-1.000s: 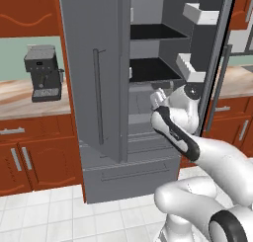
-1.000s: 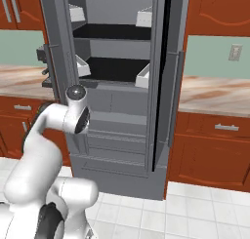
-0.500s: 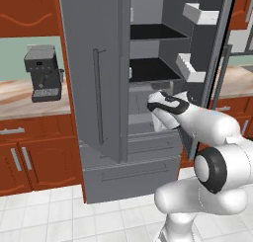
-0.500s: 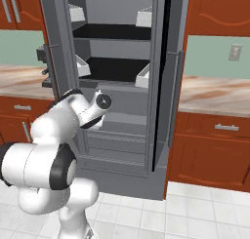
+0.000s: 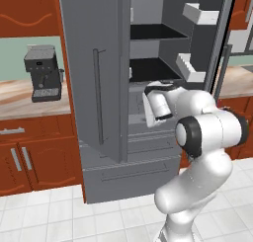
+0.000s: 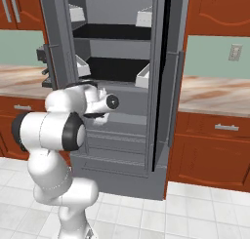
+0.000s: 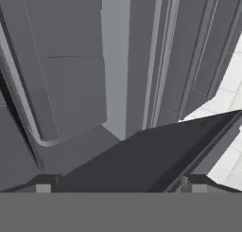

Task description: Place one of the steaks on the plate and the other in the bowl. Then place the bowl in the fridge.

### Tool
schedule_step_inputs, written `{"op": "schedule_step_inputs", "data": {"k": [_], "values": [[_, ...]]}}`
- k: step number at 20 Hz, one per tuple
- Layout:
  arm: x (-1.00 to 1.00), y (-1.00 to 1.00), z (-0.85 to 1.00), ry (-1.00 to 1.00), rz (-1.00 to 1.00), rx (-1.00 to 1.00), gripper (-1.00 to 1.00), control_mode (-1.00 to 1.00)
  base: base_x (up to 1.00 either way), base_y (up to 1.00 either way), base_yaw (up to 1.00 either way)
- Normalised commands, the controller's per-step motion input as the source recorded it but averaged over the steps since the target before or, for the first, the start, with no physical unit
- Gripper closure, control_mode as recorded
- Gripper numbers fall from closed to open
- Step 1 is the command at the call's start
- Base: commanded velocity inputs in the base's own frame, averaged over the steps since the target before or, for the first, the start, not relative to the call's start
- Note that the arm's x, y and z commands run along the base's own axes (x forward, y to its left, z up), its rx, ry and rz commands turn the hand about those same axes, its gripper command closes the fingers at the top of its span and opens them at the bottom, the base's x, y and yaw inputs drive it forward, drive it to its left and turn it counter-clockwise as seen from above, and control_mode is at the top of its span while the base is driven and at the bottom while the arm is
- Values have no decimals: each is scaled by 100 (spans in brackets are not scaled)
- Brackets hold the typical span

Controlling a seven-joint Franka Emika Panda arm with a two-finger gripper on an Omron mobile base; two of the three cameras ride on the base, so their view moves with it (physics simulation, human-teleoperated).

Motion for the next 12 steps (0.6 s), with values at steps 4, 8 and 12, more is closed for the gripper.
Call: {"op": "schedule_step_inputs", "data": {"k": [4, 8, 12], "values": [[37, 51, 0, 0, 11, 14, -100, -100, 0, 0, 0], [36, 44, 0, 0, 10, 1, -100, -100, 0, 0, 0], [21, 48, 0, 1, 15, 0, -100, -100, 0, 0, 0]]}}
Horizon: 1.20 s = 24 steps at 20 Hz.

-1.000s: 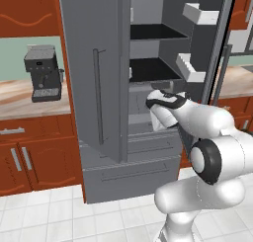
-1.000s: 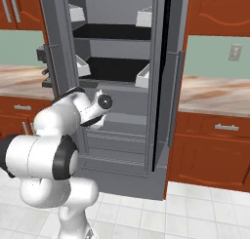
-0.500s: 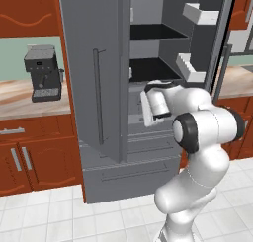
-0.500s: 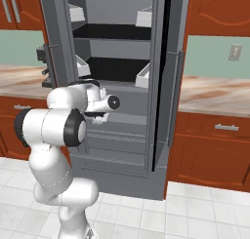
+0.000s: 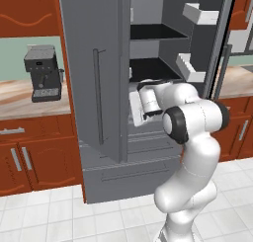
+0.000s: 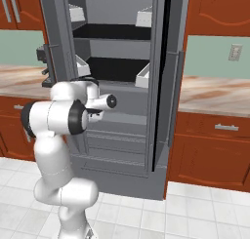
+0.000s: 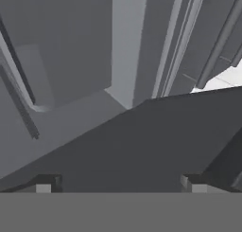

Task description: Place one of the steaks on the plate and the other in the bowl. Then place the bowl in the fridge.

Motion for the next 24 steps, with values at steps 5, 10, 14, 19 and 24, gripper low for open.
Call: {"op": "schedule_step_inputs", "data": {"k": [5, 10, 14, 19, 24], "values": [[3, 56, 0, 1, 19, 0, -100, -100, 0, 0, 0], [-23, 70, 0, 1, 26, 0, -100, -100, 0, 0, 0], [-53, 99, -7, 1, 23, 0, -100, -100, 0, 0, 0], [-53, 100, -12, 0, 8, -1, -100, -100, 0, 0, 0], [-49, 100, -33, -19, 0, 1, -100, -100, 0, 0, 0]]}}
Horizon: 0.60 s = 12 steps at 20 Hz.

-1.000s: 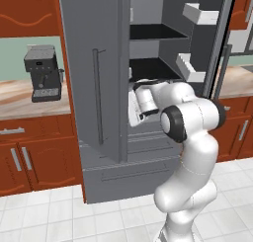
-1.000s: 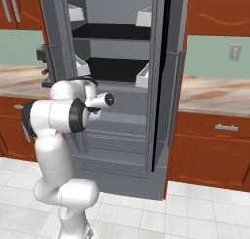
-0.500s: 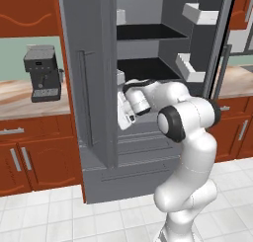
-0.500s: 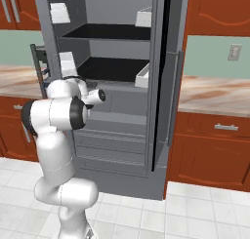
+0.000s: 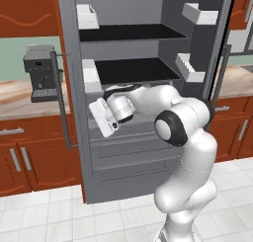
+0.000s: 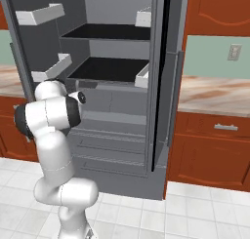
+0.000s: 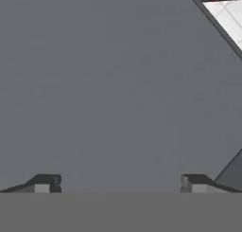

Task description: Place one of the steaks on the plate and the other in the bowl. Then place the bowl in the fridge.

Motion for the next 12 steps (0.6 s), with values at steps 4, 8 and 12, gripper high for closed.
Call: {"op": "schedule_step_inputs", "data": {"k": [4, 8, 12], "values": [[-28, 100, -18, -38, 0, 1, -100, -100, 0, 0, 0], [-47, 7, 20, -39, 0, -3, -100, -100, 0, 0, 0], [-29, -97, 18, -4, -1, -20, -100, -100, 0, 0, 0]]}}
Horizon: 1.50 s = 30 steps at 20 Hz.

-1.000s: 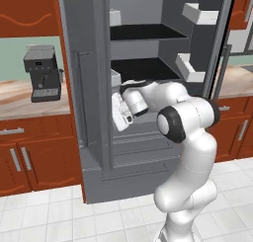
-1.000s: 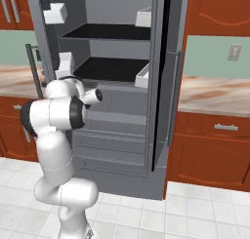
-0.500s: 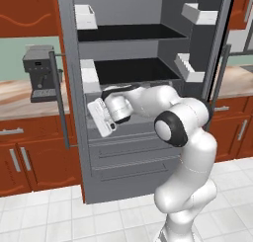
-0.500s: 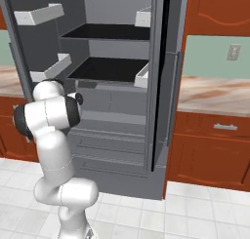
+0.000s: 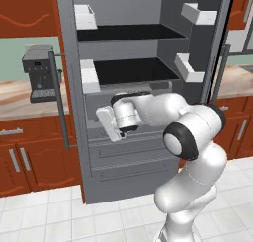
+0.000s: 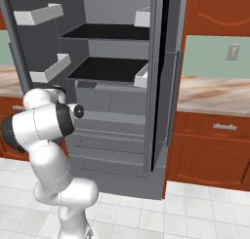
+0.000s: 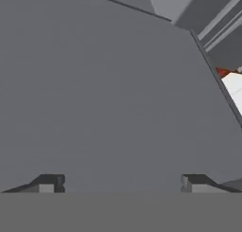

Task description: Place one of the steaks on the plate and the other in the bowl. Then place the bowl in the fridge.

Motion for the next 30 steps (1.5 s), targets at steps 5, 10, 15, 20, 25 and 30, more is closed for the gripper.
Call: {"op": "schedule_step_inputs", "data": {"k": [5, 10, 15, 20, 25, 30], "values": [[0, -97, 75, 2, 0, -43, -100, -100, 0, 0, 0], [0, -82, 84, 12, 5, -62, -100, -100, 0, 0, 0], [-13, -84, 78, 23, 13, -58, -100, -100, 0, 0, 0], [-39, -57, 27, 42, 23, -55, -100, -100, 0, 0, 0], [-97, -25, -45, 32, 12, -15, -100, -100, 0, 0, 0], [-100, -40, -25, -12, 0, 22, -100, -100, 0, 0, 0]]}}
